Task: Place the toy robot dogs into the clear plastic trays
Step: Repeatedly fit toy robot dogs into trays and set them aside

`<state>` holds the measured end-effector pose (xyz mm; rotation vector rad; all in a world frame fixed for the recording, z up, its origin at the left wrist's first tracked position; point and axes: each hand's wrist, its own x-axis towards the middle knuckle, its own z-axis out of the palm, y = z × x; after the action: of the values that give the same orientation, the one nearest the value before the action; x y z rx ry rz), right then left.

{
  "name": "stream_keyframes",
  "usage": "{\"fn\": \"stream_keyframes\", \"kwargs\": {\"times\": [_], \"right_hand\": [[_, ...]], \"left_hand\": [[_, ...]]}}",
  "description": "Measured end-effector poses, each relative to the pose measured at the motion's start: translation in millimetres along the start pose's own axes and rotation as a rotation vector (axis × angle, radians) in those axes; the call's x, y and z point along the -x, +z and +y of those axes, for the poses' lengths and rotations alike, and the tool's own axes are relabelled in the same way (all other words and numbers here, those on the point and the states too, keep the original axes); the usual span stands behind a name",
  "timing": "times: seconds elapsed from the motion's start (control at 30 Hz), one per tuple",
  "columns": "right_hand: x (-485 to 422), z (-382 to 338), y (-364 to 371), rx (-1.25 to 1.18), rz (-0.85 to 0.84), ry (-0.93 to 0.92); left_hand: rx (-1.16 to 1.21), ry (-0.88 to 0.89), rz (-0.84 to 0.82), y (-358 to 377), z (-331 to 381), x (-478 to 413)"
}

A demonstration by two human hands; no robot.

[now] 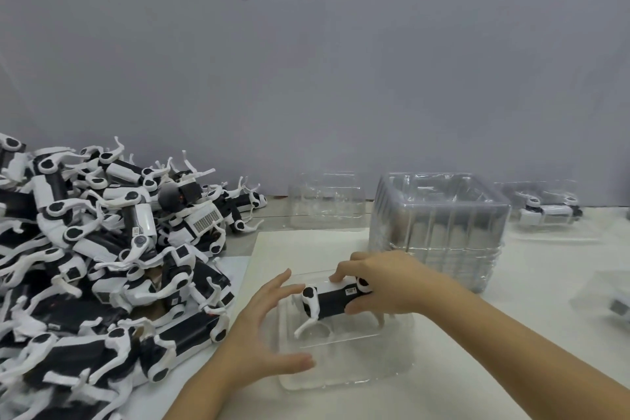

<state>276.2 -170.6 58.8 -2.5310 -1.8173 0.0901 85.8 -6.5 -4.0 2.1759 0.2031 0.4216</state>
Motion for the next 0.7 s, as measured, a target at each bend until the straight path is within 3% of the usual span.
{"fn": "stream_keyframes", "kwargs": {"times": [0.27,0.43,0.57,0.7], "right_hand": [[-2.0,10.0,15.6,0.249,0.079,-0.215],[10.5,13.6,22.1,0.133,0.243,-0.216],[28.7,12.9,22.0,-0.523,0.511,0.099],[43.6,3.5,48.3,-0.763,0.576,0.434]], "left_hand": [[0.039,-0.035,-0.054,-1.1,0.5,-0.1],[-0.003,-0.053,-0.055,-0.7,2.9,-3.3],[0.035,-0.037,-0.076,7.8,3.3,-7.4],[0.440,-0.246,0.203,21.4,13.4,-16.9]]}}
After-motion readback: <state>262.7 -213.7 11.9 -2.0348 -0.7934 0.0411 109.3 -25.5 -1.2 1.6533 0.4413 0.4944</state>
